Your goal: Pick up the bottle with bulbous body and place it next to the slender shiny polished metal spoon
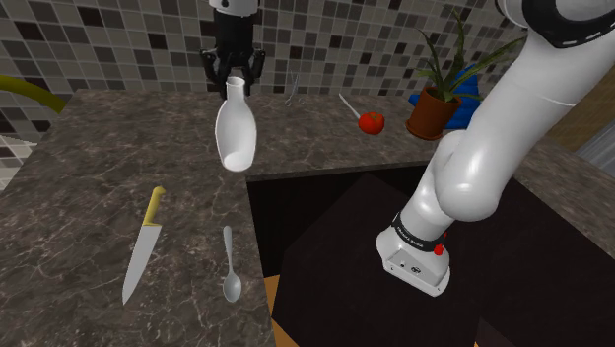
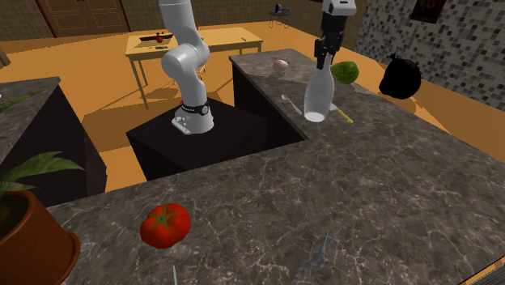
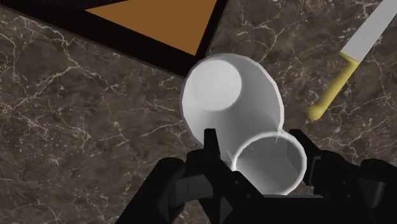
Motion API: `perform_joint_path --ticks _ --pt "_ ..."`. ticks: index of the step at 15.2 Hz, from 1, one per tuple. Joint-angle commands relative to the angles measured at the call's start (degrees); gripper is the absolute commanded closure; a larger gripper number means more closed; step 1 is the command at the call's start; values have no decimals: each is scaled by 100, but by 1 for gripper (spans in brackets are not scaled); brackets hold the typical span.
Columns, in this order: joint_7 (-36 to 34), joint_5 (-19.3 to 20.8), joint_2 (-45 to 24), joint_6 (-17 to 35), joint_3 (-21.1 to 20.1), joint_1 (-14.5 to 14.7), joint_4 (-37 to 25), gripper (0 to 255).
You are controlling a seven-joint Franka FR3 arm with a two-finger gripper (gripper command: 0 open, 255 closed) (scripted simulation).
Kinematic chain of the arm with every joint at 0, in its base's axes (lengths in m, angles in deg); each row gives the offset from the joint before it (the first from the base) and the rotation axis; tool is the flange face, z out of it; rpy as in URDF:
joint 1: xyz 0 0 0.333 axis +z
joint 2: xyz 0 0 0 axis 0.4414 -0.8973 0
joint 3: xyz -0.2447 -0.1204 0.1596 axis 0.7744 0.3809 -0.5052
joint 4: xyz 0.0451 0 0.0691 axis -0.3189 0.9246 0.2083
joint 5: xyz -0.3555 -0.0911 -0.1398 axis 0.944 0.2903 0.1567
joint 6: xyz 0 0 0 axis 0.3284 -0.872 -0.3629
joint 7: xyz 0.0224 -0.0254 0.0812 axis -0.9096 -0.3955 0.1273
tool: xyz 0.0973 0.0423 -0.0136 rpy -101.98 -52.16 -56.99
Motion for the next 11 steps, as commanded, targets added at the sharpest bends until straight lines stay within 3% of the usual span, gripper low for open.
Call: perform_joint_path --ticks 1,11 --pt "-299 -3 -49 18 -153 138 -45 255" --pt "-1677 154 -805 -110 -813 814 -950 255"
